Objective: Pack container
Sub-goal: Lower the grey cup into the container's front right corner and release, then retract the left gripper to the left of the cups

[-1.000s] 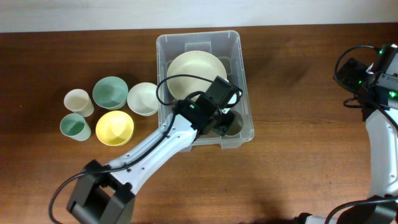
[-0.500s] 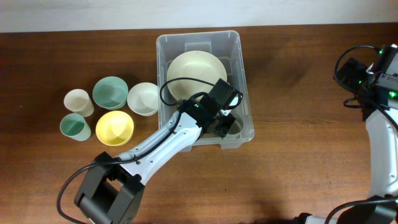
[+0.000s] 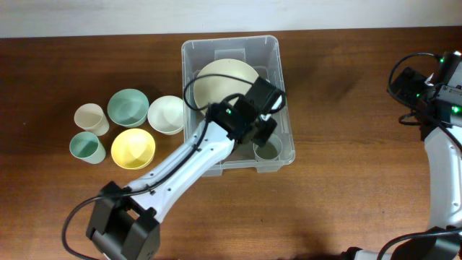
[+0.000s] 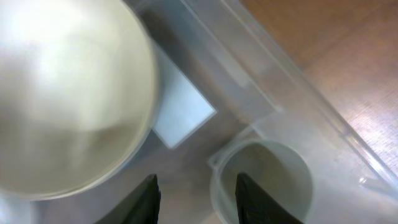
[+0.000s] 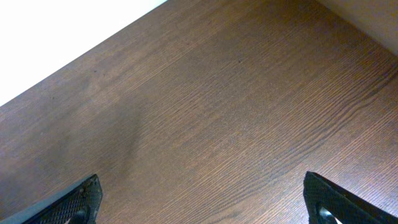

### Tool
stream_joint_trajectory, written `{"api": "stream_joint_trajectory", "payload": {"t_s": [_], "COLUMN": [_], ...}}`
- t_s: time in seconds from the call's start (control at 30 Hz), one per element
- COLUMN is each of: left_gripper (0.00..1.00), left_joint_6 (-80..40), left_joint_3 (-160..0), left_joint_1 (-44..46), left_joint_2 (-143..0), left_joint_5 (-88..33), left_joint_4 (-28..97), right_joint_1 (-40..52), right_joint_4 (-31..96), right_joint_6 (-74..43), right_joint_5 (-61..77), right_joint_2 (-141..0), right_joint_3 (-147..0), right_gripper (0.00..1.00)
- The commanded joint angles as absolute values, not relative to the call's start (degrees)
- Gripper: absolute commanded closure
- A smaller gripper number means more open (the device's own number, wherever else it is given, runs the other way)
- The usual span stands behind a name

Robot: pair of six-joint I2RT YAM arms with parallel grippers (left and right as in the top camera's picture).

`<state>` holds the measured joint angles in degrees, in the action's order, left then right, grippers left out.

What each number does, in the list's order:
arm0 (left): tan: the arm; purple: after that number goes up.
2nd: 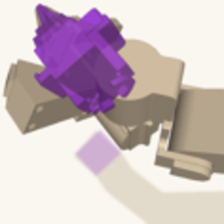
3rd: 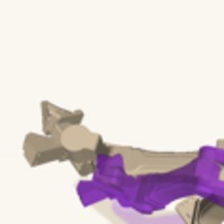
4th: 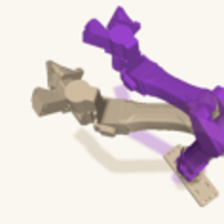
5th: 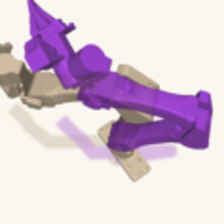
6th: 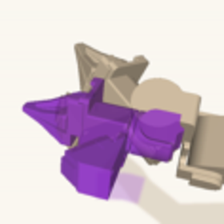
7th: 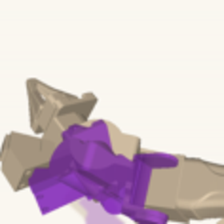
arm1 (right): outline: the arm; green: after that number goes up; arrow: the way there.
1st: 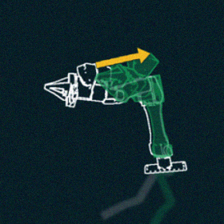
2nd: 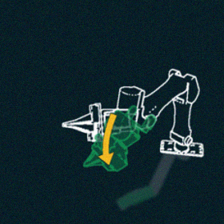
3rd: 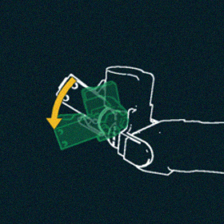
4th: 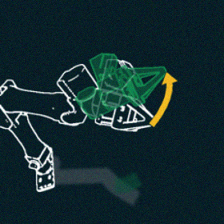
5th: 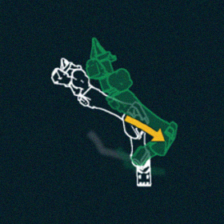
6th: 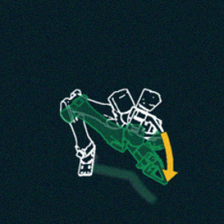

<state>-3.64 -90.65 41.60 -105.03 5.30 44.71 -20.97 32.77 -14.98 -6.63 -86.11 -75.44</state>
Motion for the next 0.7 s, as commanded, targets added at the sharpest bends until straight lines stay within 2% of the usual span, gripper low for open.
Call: {"api": "stream_joint_trajectory", "payload": {"t_s": [0.0,0.1,0.23,0.3,0.33,0.47,0.67], "left_gripper": [0.58,0.58,0.57,0.44,0.42,0.42,0.42], "left_joint_6": [-4.56,-6.7,-11.14,-13.87,-15.4,-21.15,-22.72], "left_joint_3": [-96.47,-100.47,-104.25,-105.01,-105.03,-105.03,-105.03], "left_joint_1": [39.75,36.73,29.32,24.75,22.04,12.05,-1.19], "left_joint_2": [-105.19,-105.19,-104.99,-104.81,-104.75,-104.77,-104.79], "left_joint_5": [15.46,20.71,21.26,21.28,21.26,21.02,18.65], "left_joint_4": [48.47,52.56,56.86,58.81,59.66,63.83,67.81], "right_joint_1": [-21.08,-21.08,-21.08,-21.08,-21.08,-21.08,-21.08], "right_joint_4": [32.69,32.69,32.69,32.69,32.69,32.69,32.69], "right_joint_6": [-15.03,-15.03,-15.03,-15.03,-15.03,-15.03,-15.03], "right_joint_5": [-7.16,-7.14,-7.16,-7.16,-7.16,-7.16,-7.16], "right_joint_2": [-85.76,-85.76,-85.76,-85.76,-85.76,-85.76,-85.76], "right_joint_3": [-76.03,-76.03,-76.03,-76.03,-76.03,-76.03,-76.03], "right_gripper": [0.01,0.01,0.01,0.01,0.01,0.01,0.01]}}
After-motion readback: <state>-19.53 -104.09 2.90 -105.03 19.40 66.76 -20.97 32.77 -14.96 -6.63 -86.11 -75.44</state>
